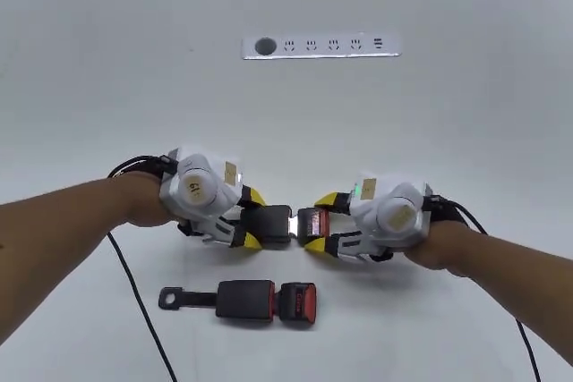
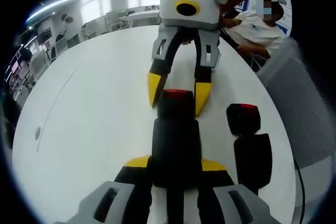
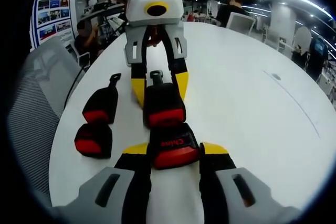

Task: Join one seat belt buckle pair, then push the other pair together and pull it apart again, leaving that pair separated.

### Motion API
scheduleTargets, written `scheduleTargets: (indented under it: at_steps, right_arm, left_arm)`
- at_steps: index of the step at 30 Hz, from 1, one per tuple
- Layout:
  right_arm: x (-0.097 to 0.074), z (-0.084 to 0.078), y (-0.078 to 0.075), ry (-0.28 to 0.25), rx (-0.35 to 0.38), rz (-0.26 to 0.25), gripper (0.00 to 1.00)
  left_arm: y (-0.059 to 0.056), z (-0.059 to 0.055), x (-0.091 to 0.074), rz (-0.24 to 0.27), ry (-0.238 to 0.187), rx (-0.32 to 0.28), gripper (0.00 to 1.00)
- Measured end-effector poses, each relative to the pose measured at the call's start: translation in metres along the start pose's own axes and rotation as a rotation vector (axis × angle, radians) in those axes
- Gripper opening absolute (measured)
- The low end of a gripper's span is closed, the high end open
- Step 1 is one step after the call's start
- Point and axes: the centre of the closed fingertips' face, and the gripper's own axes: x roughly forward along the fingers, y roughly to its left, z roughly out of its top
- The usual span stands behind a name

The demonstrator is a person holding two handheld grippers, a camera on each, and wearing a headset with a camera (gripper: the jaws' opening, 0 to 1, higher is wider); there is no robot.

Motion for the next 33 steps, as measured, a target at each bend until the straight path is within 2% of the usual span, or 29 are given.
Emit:
scheduleTargets:
  at_steps: [24,33]
  right_arm:
    - [0.000,-0.003,-0.003,-0.004,-0.018,0.007,0.34]
    - [-0.010,-0.011,-0.006,0.001,-0.022,0.013,0.35]
  left_arm:
    - [0.001,-0.002,0.000,-0.001,-0.022,0.004,0.34]
    - [0.000,-0.002,0.000,0.001,-0.028,0.002,0.34]
